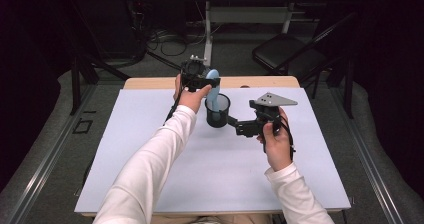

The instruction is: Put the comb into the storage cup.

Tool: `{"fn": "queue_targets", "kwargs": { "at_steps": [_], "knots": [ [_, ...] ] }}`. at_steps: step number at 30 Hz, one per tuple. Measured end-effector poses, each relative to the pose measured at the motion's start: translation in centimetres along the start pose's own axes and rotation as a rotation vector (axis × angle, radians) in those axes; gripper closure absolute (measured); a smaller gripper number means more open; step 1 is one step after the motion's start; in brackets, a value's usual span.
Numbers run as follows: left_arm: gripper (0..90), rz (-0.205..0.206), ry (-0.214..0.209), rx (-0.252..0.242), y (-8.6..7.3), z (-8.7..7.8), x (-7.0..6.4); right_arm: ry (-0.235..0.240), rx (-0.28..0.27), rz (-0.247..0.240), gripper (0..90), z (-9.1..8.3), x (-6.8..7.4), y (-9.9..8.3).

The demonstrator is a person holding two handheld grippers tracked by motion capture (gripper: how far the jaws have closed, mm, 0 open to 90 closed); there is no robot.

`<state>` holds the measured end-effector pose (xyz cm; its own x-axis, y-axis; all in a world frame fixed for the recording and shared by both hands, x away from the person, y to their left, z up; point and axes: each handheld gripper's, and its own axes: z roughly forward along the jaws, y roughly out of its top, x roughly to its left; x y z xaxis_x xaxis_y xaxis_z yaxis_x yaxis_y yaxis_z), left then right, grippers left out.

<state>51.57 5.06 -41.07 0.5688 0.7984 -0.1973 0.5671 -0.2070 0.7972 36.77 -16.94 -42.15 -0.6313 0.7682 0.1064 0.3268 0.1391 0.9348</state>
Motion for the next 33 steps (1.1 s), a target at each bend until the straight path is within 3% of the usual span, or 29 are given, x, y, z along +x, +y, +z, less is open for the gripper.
{"fn": "queue_targets", "kwargs": {
  "at_steps": [9,15,20,33],
  "knots": [
    [46.0,-0.023,-0.002,-0.009,-0.15,0.11,-0.02,0.002,0.0,0.001,1.9,-0.01,0.09,0.02],
    [45.9,0.003,-0.006,-0.009,-0.19,0.23,-0.34,0.002,-0.001,0.002,1.9,0.02,0.06,0.0],
    [45.5,-0.007,0.005,-0.015,-0.25,0.32,-0.69,0.001,0.0,0.001,1.9,0.05,0.02,-0.01],
    [42.5,-0.031,-0.023,-0.015,-0.37,0.62,-0.86,0.001,0.0,0.005,1.8,0.06,-0.01,-0.04]
  ]
}}
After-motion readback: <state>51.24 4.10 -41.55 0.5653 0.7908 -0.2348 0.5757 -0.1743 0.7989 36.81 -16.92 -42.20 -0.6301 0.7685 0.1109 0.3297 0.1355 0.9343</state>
